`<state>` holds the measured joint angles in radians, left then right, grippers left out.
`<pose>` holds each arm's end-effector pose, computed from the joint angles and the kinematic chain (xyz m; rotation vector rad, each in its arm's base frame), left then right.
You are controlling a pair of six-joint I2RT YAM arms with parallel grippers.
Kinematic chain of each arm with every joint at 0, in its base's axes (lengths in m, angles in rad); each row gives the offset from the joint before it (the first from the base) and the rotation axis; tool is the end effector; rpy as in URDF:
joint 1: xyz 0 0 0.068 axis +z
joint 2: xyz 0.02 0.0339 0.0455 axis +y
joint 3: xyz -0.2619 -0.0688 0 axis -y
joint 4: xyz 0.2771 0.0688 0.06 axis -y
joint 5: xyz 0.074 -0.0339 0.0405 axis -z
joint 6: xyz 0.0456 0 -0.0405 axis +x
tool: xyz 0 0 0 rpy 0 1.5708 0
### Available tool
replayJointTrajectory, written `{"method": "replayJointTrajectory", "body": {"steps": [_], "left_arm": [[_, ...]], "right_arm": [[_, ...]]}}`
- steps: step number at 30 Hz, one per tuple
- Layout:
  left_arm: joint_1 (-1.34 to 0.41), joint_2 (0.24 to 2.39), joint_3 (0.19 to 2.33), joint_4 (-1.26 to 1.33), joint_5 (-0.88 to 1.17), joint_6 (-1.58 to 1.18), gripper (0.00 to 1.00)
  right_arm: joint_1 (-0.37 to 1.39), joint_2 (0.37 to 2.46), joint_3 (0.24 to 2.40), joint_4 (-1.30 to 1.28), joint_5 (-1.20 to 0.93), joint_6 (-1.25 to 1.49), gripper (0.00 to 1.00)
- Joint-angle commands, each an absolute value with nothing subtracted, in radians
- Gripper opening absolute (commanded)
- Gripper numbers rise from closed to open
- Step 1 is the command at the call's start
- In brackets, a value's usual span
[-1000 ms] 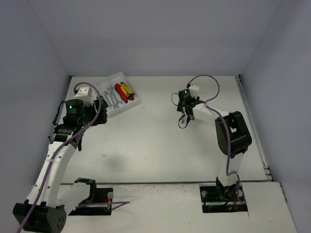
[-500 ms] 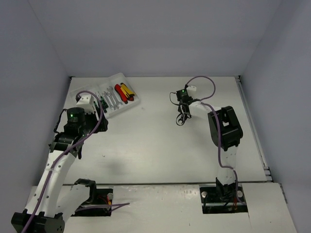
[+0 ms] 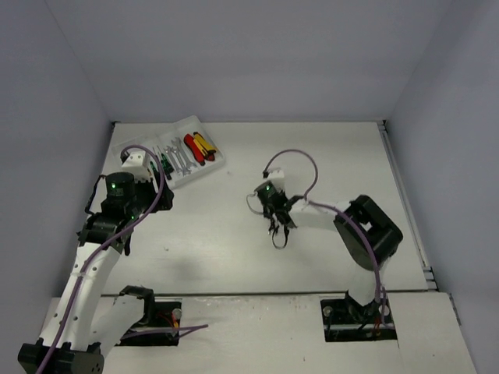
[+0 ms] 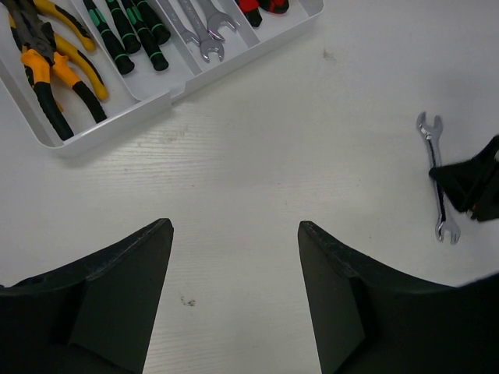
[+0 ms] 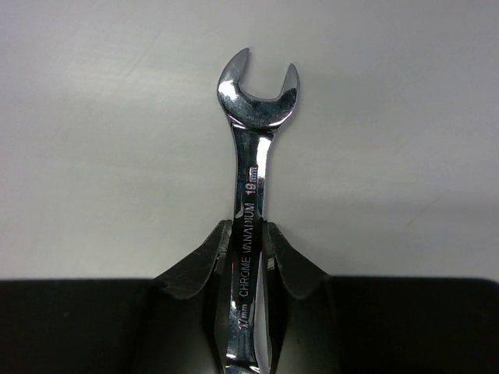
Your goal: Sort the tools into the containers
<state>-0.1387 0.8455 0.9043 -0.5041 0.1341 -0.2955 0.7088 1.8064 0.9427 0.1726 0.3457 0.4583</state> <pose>0.2239 -0.0374 0.3343 -0.0734 2.0346 -0.4098 0.3113 0.2466 0.1220 -0.0963 2.2235 0.2520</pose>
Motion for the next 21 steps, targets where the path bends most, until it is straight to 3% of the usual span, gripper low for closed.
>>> {"method": "replayJointTrajectory", "body": {"steps": [1, 5, 10, 21], "left_arm": [[-0.146, 0.845, 0.936, -0.448, 0.152, -0.293, 0.62], [-0.144, 0.859, 0.941, -0.448, 0.161, -0.293, 0.62], [-0.144, 0.867, 0.940, -0.447, 0.169, -0.295, 0.62], [-0.144, 0.867, 0.939, -0.448, 0.160, -0.291, 0.62]], "right_arm": [[0.889, 1.693, 0.791, 0.029, 0.159, 0.478, 0.00], [0.952, 1.576, 0.704, 0.016, 0.058, 0.560, 0.01], [0.980, 1.491, 0.726, -0.124, 0.077, 0.606, 0.16], [1.009, 1.630, 0.850, -0.212, 0.109, 0.572, 0.34]]}}
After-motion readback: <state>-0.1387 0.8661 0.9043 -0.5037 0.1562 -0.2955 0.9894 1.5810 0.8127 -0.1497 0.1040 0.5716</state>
